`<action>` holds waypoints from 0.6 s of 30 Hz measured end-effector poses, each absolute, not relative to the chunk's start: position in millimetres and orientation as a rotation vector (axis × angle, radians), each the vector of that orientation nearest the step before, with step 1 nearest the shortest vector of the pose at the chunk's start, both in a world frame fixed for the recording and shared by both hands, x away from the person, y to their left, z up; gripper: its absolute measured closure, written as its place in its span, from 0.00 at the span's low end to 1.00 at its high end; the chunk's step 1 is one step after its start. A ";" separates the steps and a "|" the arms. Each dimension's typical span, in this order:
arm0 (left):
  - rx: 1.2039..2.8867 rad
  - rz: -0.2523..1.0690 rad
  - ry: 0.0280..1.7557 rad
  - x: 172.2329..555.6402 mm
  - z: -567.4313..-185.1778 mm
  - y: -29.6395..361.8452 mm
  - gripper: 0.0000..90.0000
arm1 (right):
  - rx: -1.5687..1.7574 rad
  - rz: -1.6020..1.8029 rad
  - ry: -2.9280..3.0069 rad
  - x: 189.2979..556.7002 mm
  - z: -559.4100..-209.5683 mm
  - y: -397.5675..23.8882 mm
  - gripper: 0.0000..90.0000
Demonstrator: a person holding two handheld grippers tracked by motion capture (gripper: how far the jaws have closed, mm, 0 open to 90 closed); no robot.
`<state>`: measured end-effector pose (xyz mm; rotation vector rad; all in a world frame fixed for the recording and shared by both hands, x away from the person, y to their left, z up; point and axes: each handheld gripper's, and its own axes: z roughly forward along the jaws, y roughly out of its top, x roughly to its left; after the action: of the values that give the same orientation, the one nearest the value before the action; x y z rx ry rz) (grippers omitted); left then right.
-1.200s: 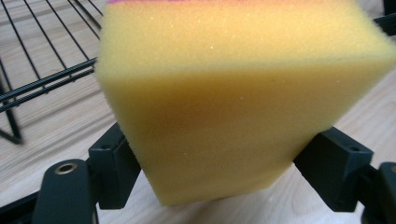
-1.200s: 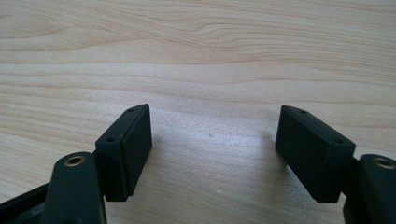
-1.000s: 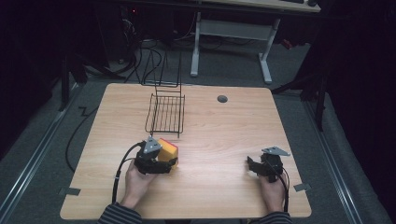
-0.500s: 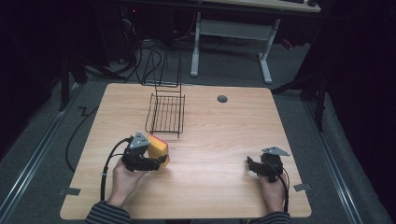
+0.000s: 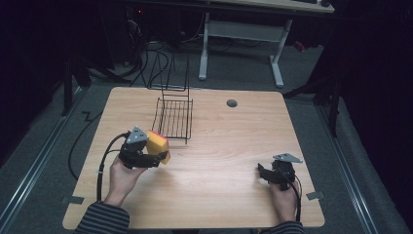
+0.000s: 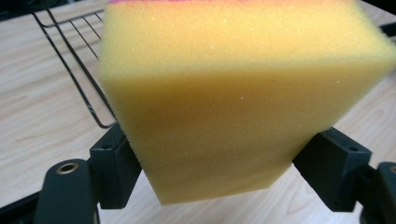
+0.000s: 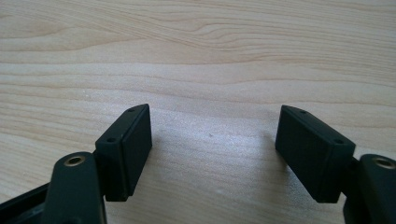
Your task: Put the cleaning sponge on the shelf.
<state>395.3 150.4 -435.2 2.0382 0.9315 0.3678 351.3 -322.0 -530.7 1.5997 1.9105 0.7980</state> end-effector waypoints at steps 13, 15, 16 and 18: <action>2.023 0.420 0.957 418.4 -422.0 151.7 0.26 | 1.599 0.798 1.910 351.3 -530.7 -321.9 0.30; 2.036 0.431 0.953 425.1 -420.9 148.0 0.26 | 1.599 0.797 1.909 351.3 -530.7 -321.9 0.30; 2.032 0.436 0.952 427.0 -420.6 147.0 0.26 | 1.599 0.798 1.910 351.3 -530.7 -321.9 0.31; 2.032 0.433 0.956 431.5 -419.6 145.4 0.26 | 1.598 0.797 1.909 351.3 -530.8 -321.9 0.31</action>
<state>431.5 145.4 -419.6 2.0315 0.9564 0.4335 351.3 -321.9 -530.8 1.5981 1.9089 0.7970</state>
